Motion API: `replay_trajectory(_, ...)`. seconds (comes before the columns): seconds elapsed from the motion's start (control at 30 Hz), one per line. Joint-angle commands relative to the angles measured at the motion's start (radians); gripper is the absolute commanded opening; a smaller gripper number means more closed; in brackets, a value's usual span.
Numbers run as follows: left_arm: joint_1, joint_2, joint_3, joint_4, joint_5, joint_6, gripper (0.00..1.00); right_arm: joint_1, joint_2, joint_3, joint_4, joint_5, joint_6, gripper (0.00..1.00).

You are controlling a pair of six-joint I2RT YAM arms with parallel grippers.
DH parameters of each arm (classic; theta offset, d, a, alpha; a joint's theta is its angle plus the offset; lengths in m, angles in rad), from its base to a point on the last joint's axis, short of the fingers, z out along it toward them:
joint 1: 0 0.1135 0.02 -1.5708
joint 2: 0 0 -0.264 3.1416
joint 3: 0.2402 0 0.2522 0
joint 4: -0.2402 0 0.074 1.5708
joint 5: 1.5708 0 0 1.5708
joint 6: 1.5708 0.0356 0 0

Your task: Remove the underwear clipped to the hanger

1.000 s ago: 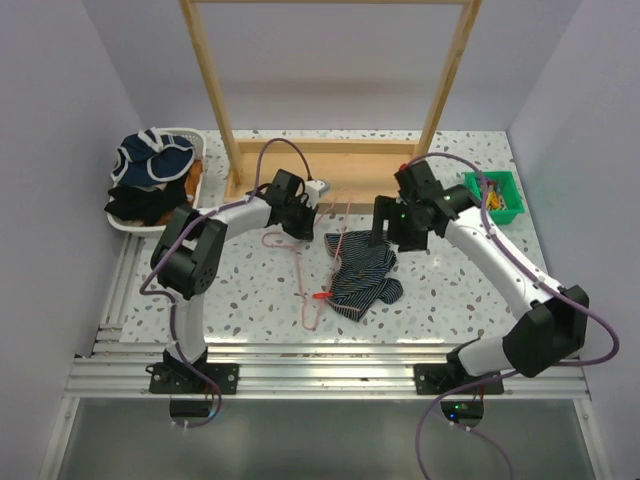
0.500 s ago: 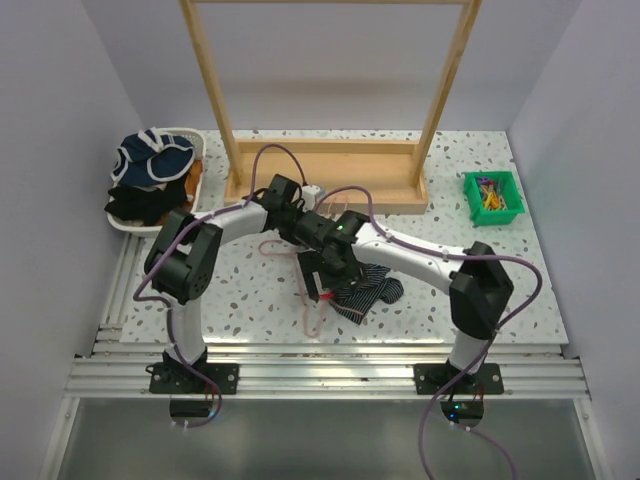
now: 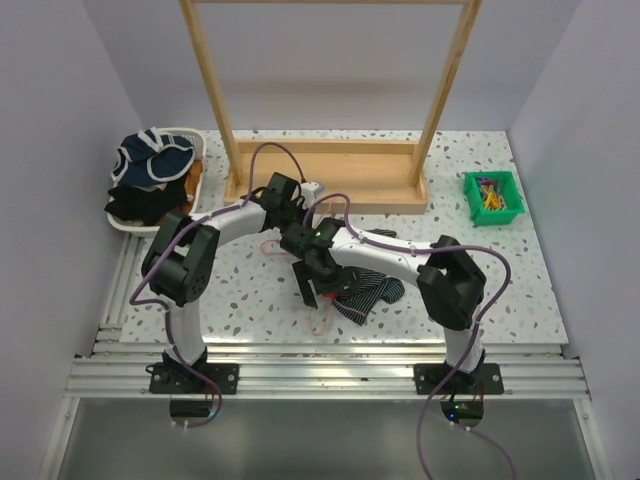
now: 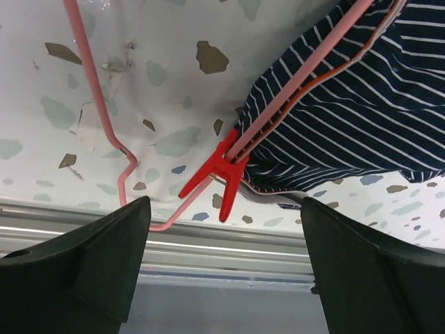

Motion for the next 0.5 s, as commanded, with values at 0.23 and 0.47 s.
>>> replay_trajectory(0.23,-0.007,-0.052,0.002,0.043,0.034,-0.018,0.0,-0.003,0.017,0.044,-0.016,0.036,0.027,0.66)
replay_trajectory(0.47,-0.007,-0.055,-0.001,0.037,0.028,-0.007,0.0,-0.009,-0.007,0.011,-0.022,0.054,0.033,0.25)
